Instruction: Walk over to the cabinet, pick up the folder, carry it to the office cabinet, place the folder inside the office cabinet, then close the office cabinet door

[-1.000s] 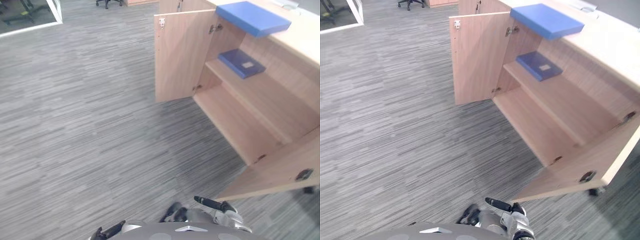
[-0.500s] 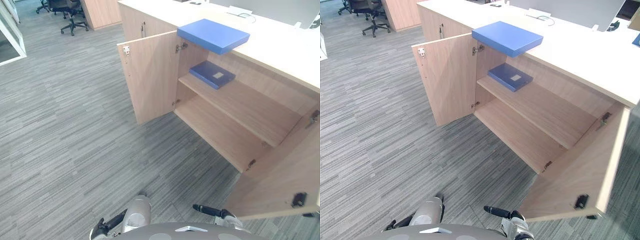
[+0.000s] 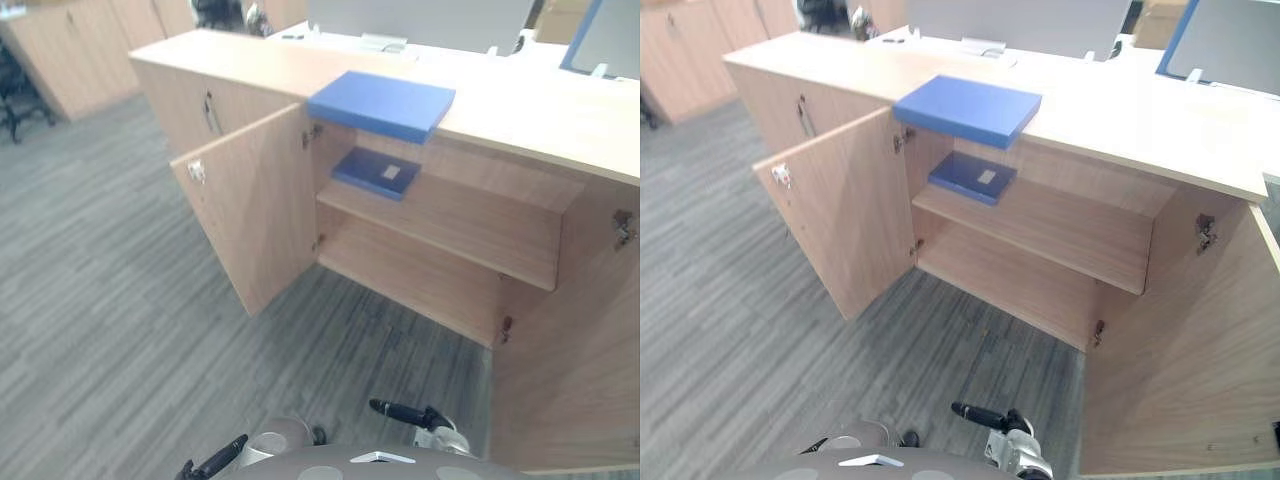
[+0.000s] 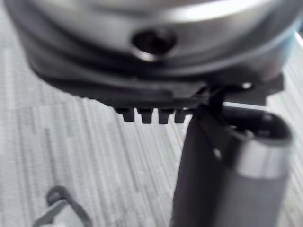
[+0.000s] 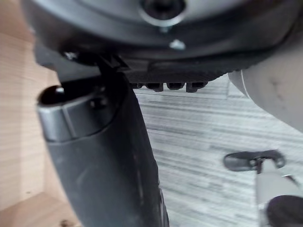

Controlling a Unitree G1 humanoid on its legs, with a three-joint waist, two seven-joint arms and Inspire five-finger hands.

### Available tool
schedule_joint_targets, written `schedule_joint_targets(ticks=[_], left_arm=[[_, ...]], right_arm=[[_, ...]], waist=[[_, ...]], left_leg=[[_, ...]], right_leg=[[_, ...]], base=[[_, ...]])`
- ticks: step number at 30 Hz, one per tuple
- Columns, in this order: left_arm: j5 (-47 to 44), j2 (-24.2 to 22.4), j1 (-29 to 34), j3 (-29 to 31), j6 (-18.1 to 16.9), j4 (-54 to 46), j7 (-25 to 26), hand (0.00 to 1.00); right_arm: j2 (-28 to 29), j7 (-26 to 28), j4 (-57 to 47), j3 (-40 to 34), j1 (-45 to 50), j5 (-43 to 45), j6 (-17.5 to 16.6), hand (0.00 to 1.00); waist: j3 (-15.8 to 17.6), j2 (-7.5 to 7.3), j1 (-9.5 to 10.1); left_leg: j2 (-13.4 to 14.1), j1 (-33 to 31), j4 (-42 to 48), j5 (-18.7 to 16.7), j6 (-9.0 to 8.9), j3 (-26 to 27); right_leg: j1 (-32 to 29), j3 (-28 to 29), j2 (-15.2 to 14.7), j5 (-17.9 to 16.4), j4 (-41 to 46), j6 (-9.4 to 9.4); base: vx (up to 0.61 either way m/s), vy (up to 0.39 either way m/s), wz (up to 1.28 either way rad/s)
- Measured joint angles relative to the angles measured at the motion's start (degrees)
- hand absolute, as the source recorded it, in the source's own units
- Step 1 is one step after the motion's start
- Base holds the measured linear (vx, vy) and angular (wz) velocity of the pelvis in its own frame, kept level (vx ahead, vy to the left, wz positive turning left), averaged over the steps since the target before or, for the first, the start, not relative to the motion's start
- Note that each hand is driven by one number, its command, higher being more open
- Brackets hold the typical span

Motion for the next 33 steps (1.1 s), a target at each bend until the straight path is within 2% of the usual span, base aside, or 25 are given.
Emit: schedule_joint_targets(ticks=[1,2,3,4,5,6,7,8,9,11,12,13,15,16,18,19,24,25,26,27,28,30,31,32,33], left_arm=[[0.0,0.0,0.1,-0.2,0.0,0.1,-0.7,1.0],[0.1,0.0,0.4,-0.1,0.1,0.2,-1.2,1.0],[0.1,-0.2,0.8,0.3,0.1,0.3,-1.4,1.0],[0.1,-0.5,0.9,1.2,0.1,0.6,-1.5,1.0],[0.0,-0.6,1.0,1.9,0.2,0.9,-1.5,1.0],[0.0,-0.7,1.2,2.5,0.3,1.5,-1.4,1.0],[0.0,-0.7,1.3,2.5,0.4,2.1,-1.4,1.0],[0.0,-0.5,1.3,2.2,0.8,3.0,-1.3,1.0],[-0.3,-0.2,1.3,1.9,1.2,2.9,-1.3,1.0],[-0.6,1.0,1.3,1.0,1.4,2.7,-1.3,1.0],[-0.8,1.1,1.3,0.5,1.4,2.7,-1.3,1.0],[-0.8,1.1,1.3,-0.4,1.5,2.1,-1.2,1.0],[-0.8,0.4,1.4,-0.5,1.6,0.7,-1.4,1.0],[-0.8,-0.1,1.4,-0.3,1.6,0.3,-1.4,1.0],[-0.7,-0.9,1.5,0.1,1.6,-0.3,-1.5,1.0],[-0.7,-1.3,1.6,0.1,1.6,-1.0,-1.7,1.0],[-0.7,-1.0,2.0,0.0,1.6,-1.8,-2.2,1.0],[-0.7,-1.0,2.5,0.0,1.6,-1.7,-2.2,1.0],[-0.6,-0.9,2.8,0.0,1.6,-1.7,-2.1,1.0],[-0.6,-0.7,2.9,0.0,1.6,-1.7,-2.1,1.0],[-0.6,-0.9,3.0,0.0,1.7,-1.7,-2.1,1.0],[-0.6,-1.4,3.1,-0.5,1.8,-1.7,-1.9,1.0],[-0.6,-1.2,3.3,-1.1,2.0,-1.7,-1.9,1.0],[-0.6,-0.9,3.2,-1.6,2.1,-1.7,-1.9,1.0],[-0.5,-0.7,3.2,-2.4,2.1,-1.7,-1.8,1.0]], right_arm=[[-0.1,0.1,-0.3,-1.3,0.0,0.0,-0.1,1.0],[-0.3,0.1,-0.2,-2.5,0.0,0.0,-0.3,1.0],[-0.5,0.3,0.5,-3.7,0.0,-0.1,-0.7,1.0],[-0.8,0.5,1.4,-5.2,-0.5,-0.1,-1.2,1.0],[-1.1,0.5,1.8,-5.9,-0.8,-0.1,-1.2,1.0],[-1.8,0.6,2.9,-6.8,-2.0,-0.1,-1.3,1.0],[-1.9,0.7,3.5,-7.2,-2.6,-0.1,-1.3,1.0],[-1.4,1.1,3.7,-7.3,-3.2,-0.1,-1.3,1.0],[-1.2,1.1,3.6,-7.3,-3.2,-0.1,-1.3,1.0],[-0.7,1.1,3.1,-5.4,-3.7,-0.1,-1.1,1.0],[-0.7,1.1,3.1,-5.0,-3.7,-0.1,-1.1,1.0],[-0.8,1.0,3.2,-4.1,-3.1,-0.1,-0.9,1.0],[-1.1,0.9,3.1,-3.2,-2.5,-0.1,-0.7,1.0],[-1.2,0.7,2.8,-3.3,-2.5,-0.1,-0.6,1.0],[-0.8,0.2,2.8,-3.3,-2.1,-0.1,-0.5,1.0],[-0.5,0.0,2.7,-3.4,-1.9,-0.1,-0.6,1.0],[0.0,-0.3,3.0,-3.6,-0.9,0.0,0.1,1.0],[0.0,-0.5,3.2,-3.7,-0.2,0.0,0.1,1.0],[0.0,-0.8,3.2,-3.6,-0.1,0.0,0.1,1.0],[0.1,-1.0,3.3,-3.3,-0.1,0.0,0.1,1.0],[-0.2,-1.1,3.6,-3.0,-0.1,0.0,0.1,1.0],[-1.5,-1.2,4.2,-0.3,-0.1,0.0,0.1,1.0],[-1.6,-1.2,4.3,1.9,-0.1,0.0,0.1,1.0],[-1.5,-1.2,5.3,3.7,-0.3,0.0,0.0,1.0],[-1.5,-1.3,5.9,4.3,-0.6,0.0,0.2,1.0]], waist=[[0.1,0.15,-0.26],[0.1,0.43,-0.41],[0.1,0.65,-0.76],[0.3,0.92,-1.19],[0.5,1.3,-1.17],[1.3,2.52,-0.92],[1.9,2.87,-0.86],[2.7,2.48,-0.48],[3.1,1.97,-0.18],[4.6,-0.5,0.5],[4.7,-0.69,0.4],[4.8,-1.14,0.34],[5.2,-0.32,0.35],[5.3,0.33,0.29],[5.3,0.56,0.37],[5.3,0.68,0.41],[3.1,-0.01,0.31],[1.8,0.53,0.32],[1.5,0.77,0.32],[1.1,0.71,0.35],[0.9,1.54,0.34],[1.0,2.91,0.58],[1.0,2.85,0.89],[1.4,1.97,1.85],[1.4,1.89,2.19]], left_leg=[[-0.7,2.1,-0.8,-0.4,0.71,0.9],[-0.7,3.7,-1.3,-0.7,1.17,1.3],[-0.4,5.1,-1.8,-0.9,1.5,1.6],[0.3,6.0,-2.0,-1.4,1.75,1.7],[1.0,6.2,-2.0,-1.7,1.91,1.9],[3.0,7.2,-2.0,-2.6,2.27,2.6],[4.0,7.8,-2.0,-2.9,2.18,2.8],[5.4,8.4,-2.5,-3.6,1.74,2.8],[5.4,8.5,-2.6,-3.8,1.72,2.7],[5.1,8.9,-2.7,-4.1,1.2,1.8],[5.0,8.8,-2.5,-4.2,1.09,0.9],[4.8,8.7,-2.4,-4.5,0.26,-1.3],[5.0,8.5,-2.0,-4.5,-1.16,-4.4],[5.2,8.4,-1.5,-4.6,-2.58,-5.8],[5.7,7.8,-0.8,-4.8,-3.41,-6.8],[6.4,7.4,-0.2,-5.6,-4.28,-7.8],[9.5,4.0,4.6,-9.7,-4.8,-9.3],[11.0,2.6,7.2,-11.5,-5.09,-9.6],[11.5,2.1,8.9,-12.0,-5.15,-9.6],[11.7,0.2,14.0,-12.2,-5.16,-9.5],[12.2,-3.4,23.2,-12.1,-5.51,-9.6],[13.6,-6.4,34.7,-9.5,-8.79,-8.3],[14.2,-8.0,41.0,-4.7,-7.67,-5.4],[14.5,-10.7,46.6,-1.8,-5.65,-2.4],[14.6,-11.7,47.5,-5.0,-5.08,-1.8]], right_leg=[[-1.1,-0.8,-1.6,4.6,2.9,-1.48],[-1.0,-2.0,-2.5,6.9,3.7,-1.36],[-0.3,-4.6,-3.2,7.6,3.6,-0.53],[0.3,-7.4,-3.2,6.7,3.5,0.15],[0.4,-8.9,-2.6,4.4,3.6,2.36],[0.4,-12.1,0.1,-1.7,3.5,7.54],[0.4,-14.1,1.5,-4.0,3.3,8.62],[-0.3,-19.7,4.4,-7.5,2.1,10.31],[-0.6,-21.5,5.2,-8.1,1.3,10.65],[-1.0,-27.8,7.0,-9.2,-5.4,11.6],[-0.3,-28.7,7.2,-9.9,-7.0,12.14],[2.1,-29.5,8.8,-11.7,-10.7,13.27],[4.3,-32.1,10.4,-12.7,-13.7,12.17],[5.6,-33.7,11.3,-13.4,-15.5,10.84],[7.6,-35.4,13.6,-14.9,-19.7,8.41],[8.2,-35.9,15.2,-14.8,-21.8,8.64],[9.8,-36.7,21.0,-13.0,-29.3,8.79],[10.8,-36.6,23.9,-11.3,-33.4,8.54],[11.2,-36.4,24.9,-11.1,-34.7,8.64],[12.0,-36.2,25.9,-10.9,-35.9,8.82],[13.1,-35.6,27.1,-10.2,-36.7,8.31],[15.5,-33.5,28.5,-10.1,-37.2,8.07],[17.8,-31.2,28.4,-9.8,-38.7,7.95],[19.7,-28.5,27.1,-9.4,-39.6,7.92],[20.3,-27.1,26.2,-9.4,-39.4,7.93]], base=[[0.13,0.225,-0.2],[0.16,0.239,-0.31],[0.16,0.178,-0.31],[0.12,0.107,-0.3],[0.09,0.061,-0.46],[0.04,0.022,-0.51],[-0.02,-0.028,-0.63],[-0.05,-0.071,-0.4],[-0.05,-0.153,-0.27],[0.01,-0.233,0.15],[0.08,-0.263,0.55],[0.13,-0.243,0.63],[0.14,-0.217,0.51],[0.06,-0.101,0.28],[0.07,-0.094,0.21],[0.09,-0.092,0.11],[0.13,-0.014,-0.01],[0.2,0.01,-0.15],[0.21,0.014,-0.23],[0.22,0.079,-0.3],[0.28,0.145,-0.4],[0.27,0.175,-0.6],[0.24,0.195,-0.98],[0.24,0.206,-1.02],[0.23,0.224,-1.04]])
